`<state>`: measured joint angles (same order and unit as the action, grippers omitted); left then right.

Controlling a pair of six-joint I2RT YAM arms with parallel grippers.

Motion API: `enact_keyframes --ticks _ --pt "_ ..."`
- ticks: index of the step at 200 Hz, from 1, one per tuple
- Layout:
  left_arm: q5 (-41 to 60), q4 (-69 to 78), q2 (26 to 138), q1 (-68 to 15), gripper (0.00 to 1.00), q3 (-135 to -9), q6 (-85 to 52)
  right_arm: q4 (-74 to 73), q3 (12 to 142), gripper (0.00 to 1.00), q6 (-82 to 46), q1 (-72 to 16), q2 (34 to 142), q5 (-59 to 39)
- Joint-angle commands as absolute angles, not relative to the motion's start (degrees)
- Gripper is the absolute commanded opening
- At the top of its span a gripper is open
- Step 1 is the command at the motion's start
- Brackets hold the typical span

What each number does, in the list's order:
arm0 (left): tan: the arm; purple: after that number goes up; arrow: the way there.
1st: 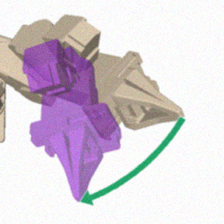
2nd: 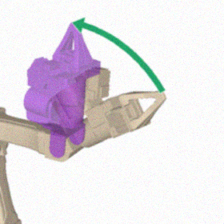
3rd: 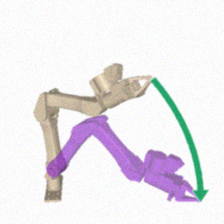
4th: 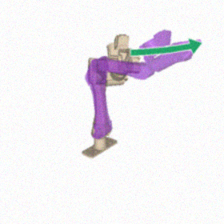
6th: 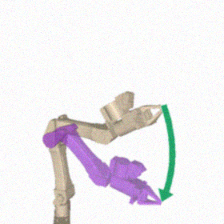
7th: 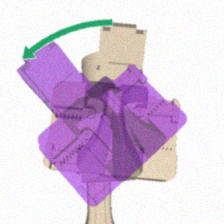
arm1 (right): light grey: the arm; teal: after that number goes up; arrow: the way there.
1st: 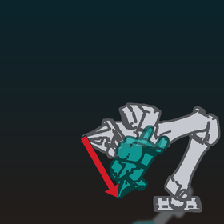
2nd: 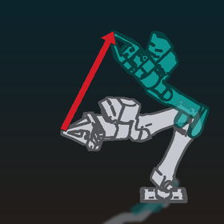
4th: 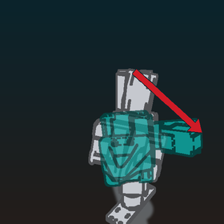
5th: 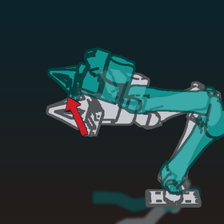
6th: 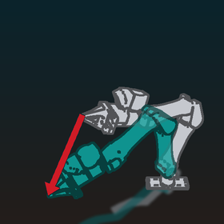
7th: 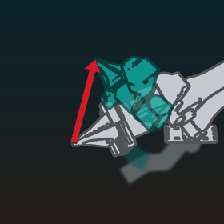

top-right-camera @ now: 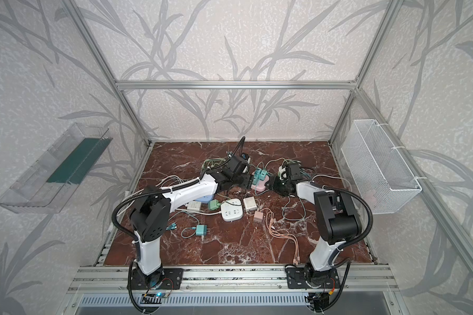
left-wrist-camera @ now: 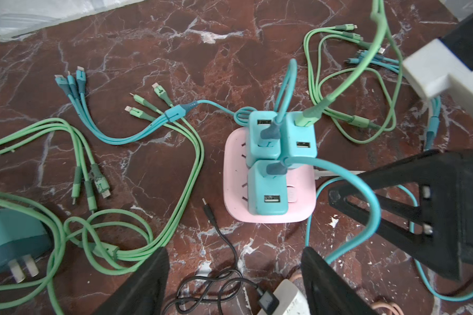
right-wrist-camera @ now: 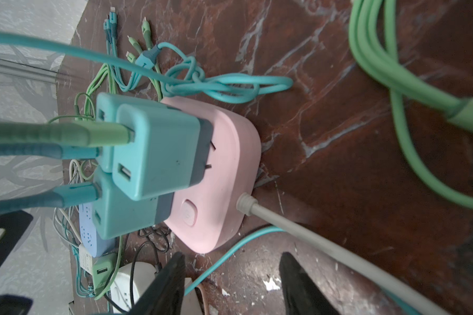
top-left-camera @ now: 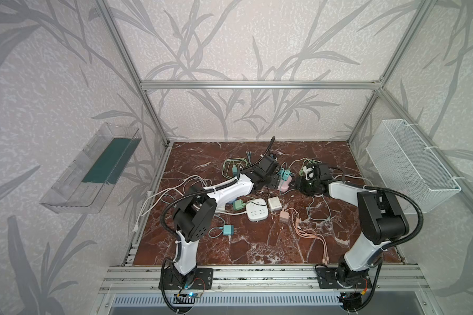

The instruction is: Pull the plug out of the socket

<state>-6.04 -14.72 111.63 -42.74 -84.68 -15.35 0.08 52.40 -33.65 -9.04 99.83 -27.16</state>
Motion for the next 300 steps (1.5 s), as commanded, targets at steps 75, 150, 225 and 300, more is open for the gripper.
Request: enact_keyframes --ticks 75,150,225,300 --pt "-4.95 -15.52 115.29 -42.63 0.77 -88.78 -16.61 -2.02 56.64 0.56 -33.52 -8.79 104.54 -30.76" --pt "-3.28 -19.48 121.11 -43.15 0.76 -95.84 -15.30 -1.08 59.31 0.54 -33.29 -8.81 107.53 -30.33" --pt "-3.50 -23.11 126.52 -43.34 0.74 -101.92 -16.50 -0.37 58.26 0.52 -32.88 -8.96 105.11 -29.93" --pt "-3.01 -25.55 130.48 -43.48 0.65 -106.08 -18.01 5.01 58.18 0.52 -28.26 -8.88 99.66 -26.31"
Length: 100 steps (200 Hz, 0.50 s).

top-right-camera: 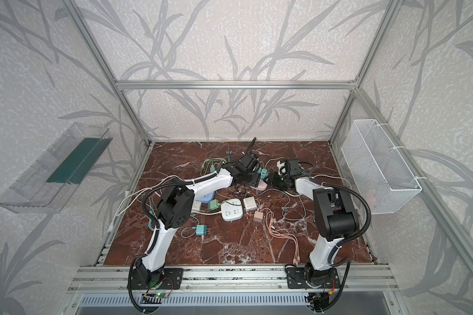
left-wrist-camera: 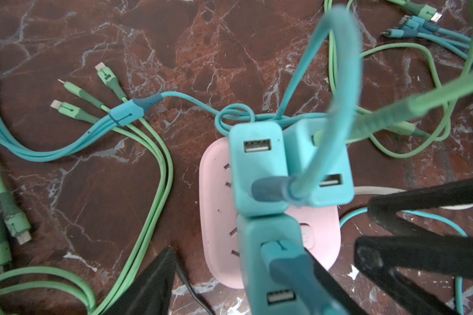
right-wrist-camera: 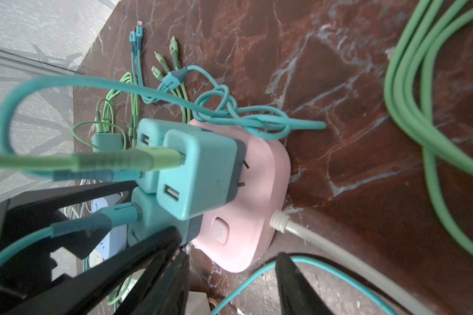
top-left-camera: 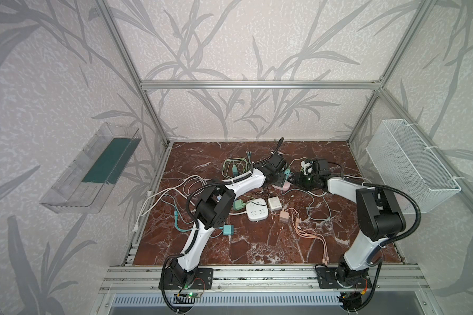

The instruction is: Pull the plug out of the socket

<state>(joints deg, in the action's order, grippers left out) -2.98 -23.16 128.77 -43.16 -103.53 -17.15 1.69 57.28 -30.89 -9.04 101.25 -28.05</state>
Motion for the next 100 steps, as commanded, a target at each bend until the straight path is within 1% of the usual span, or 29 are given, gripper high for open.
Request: enact_keyframes --ticks 1,36,56,82,100 --pt "-3.00 -25.61 130.50 -43.49 0.65 -106.13 -18.01 5.01 58.18 0.52 -28.24 -8.92 99.66 -26.29" --pt "-2.81 -26.94 131.71 -43.51 0.57 -107.23 -18.35 5.30 59.04 0.52 -26.81 -8.85 100.49 -24.74" --pt "-2.93 -27.31 131.94 -43.51 0.49 -107.31 -18.53 6.29 60.73 0.52 -25.11 -8.84 102.24 -23.49" --pt "-2.94 -27.99 131.50 -43.57 0.40 -106.86 -18.90 6.42 62.49 0.52 -24.26 -8.92 104.45 -25.41" --pt "-3.13 -27.78 130.92 -43.59 0.37 -106.10 -18.98 5.45 62.56 0.52 -24.28 -9.05 104.89 -26.07"
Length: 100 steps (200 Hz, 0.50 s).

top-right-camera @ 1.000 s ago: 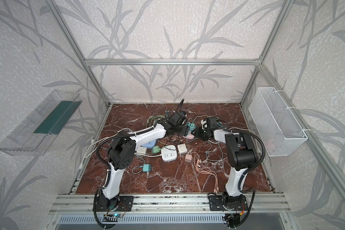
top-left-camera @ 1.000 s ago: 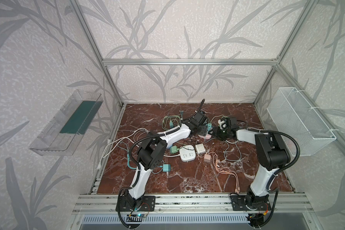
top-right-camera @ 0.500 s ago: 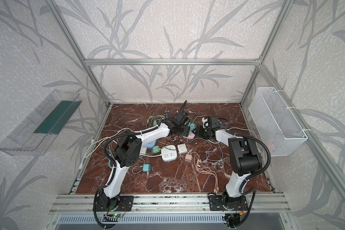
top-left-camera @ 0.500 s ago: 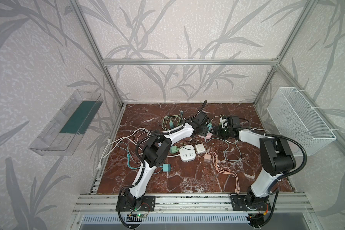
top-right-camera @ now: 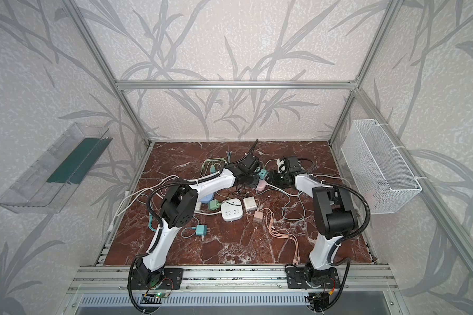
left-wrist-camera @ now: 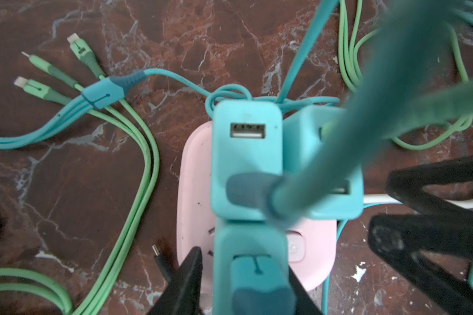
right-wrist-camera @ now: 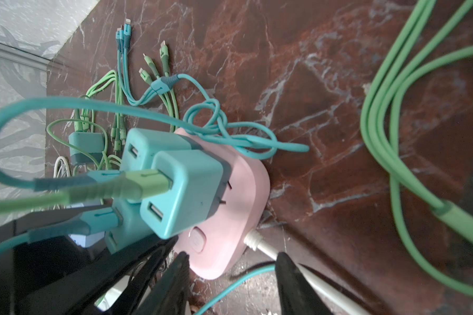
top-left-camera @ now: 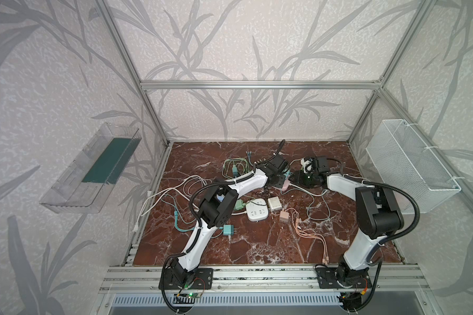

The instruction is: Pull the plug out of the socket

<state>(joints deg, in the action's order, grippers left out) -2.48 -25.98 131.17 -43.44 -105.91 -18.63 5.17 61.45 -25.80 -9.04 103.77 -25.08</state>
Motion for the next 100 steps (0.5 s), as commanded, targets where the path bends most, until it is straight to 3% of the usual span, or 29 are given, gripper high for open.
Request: enact_keyframes --ticks 1,100 --pt "-3.15 -27.82 130.85 -43.59 0.36 -106.05 -18.98 5.41 62.57 0.52 -24.31 -9.05 104.96 -26.13" --pt "-2.77 -26.82 129.20 -44.10 0.30 -104.99 -19.84 7.04 65.72 0.52 -21.56 -10.90 109.66 -27.80"
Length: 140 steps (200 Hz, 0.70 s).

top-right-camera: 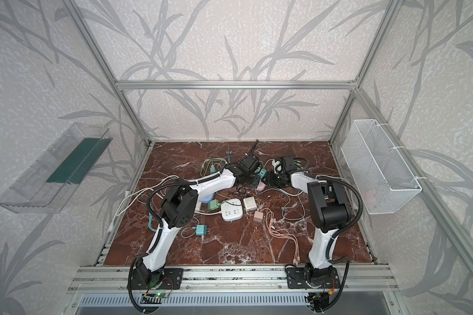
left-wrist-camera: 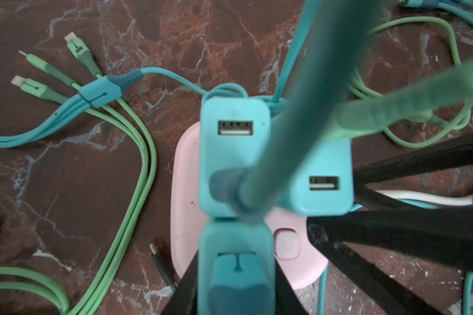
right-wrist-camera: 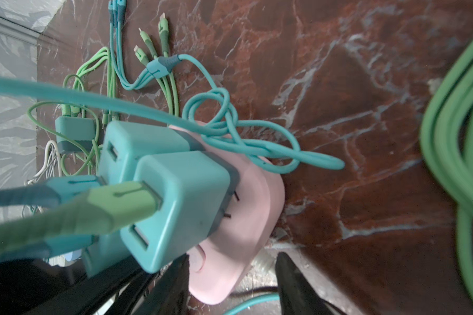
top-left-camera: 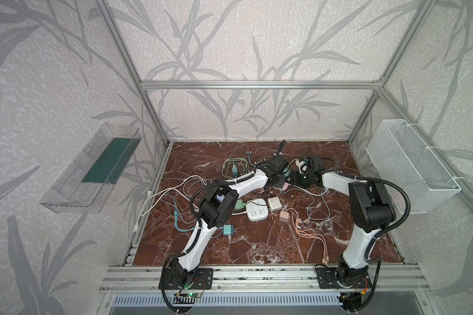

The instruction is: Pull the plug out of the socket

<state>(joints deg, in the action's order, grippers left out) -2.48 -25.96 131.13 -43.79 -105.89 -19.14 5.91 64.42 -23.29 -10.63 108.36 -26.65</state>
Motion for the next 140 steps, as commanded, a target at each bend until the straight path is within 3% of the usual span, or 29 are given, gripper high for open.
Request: enact_keyframes --ticks 1,140 --pt "-2.75 -26.81 129.20 -44.11 0.30 -104.96 -19.85 7.12 65.77 0.51 -21.50 -10.94 109.72 -27.83" --pt "-2.30 -23.33 124.52 -44.91 0.24 -103.87 -24.08 17.55 68.57 0.43 -12.71 -12.99 111.53 -22.56"
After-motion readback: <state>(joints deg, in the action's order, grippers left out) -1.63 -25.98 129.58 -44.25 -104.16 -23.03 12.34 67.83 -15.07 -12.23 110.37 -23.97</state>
